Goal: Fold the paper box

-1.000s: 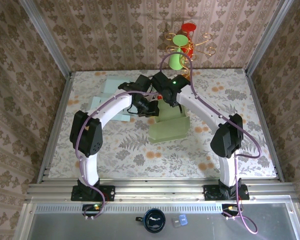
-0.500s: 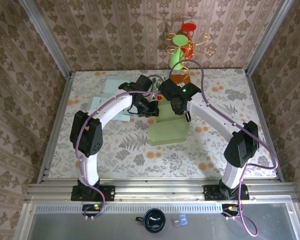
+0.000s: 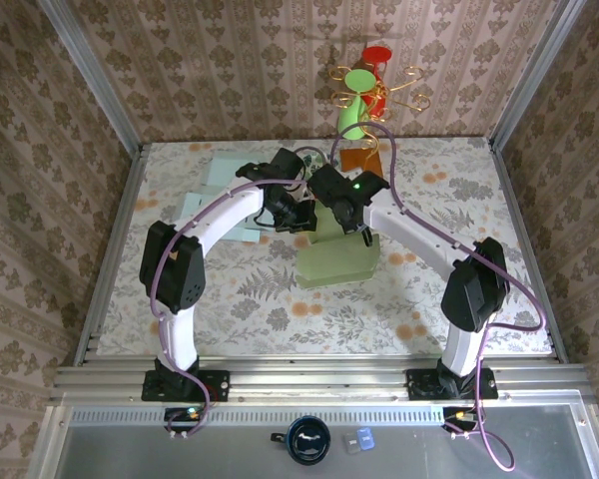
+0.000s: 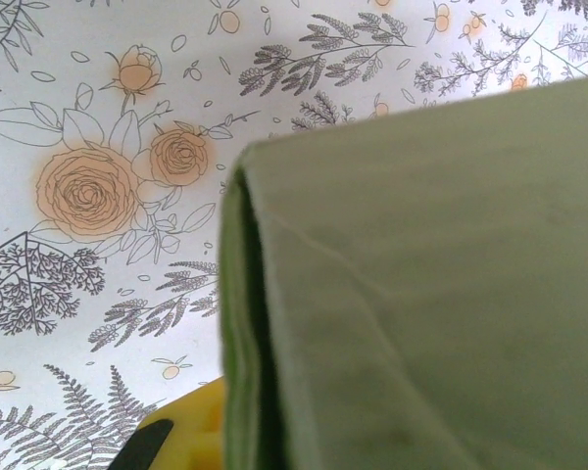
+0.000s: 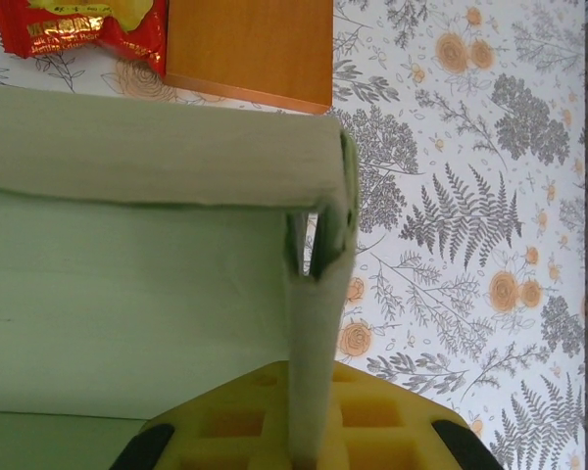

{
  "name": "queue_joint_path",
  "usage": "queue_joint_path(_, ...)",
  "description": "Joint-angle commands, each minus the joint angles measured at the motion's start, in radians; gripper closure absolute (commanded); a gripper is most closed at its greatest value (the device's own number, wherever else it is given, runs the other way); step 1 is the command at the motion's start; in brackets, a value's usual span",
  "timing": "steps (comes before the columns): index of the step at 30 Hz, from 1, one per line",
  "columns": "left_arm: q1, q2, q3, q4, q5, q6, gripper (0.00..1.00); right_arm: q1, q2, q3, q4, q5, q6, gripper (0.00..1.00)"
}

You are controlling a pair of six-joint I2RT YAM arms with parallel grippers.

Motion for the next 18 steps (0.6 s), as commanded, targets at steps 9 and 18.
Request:
queue_joint_path(9, -0.004, -0.007, -0.158, 0.161, -0.076, -0.049, 0.90, 0.017, -0.004, -0.057, -0.018, 0.047, 0.079, 1.00)
queue_joint_path(18, -0.019, 0.004, -0.291, 0.301, -0.117, -0.099, 0.86, 0.021, 0.002, -0.080, -0.021, 0.015, 0.119, 1.00)
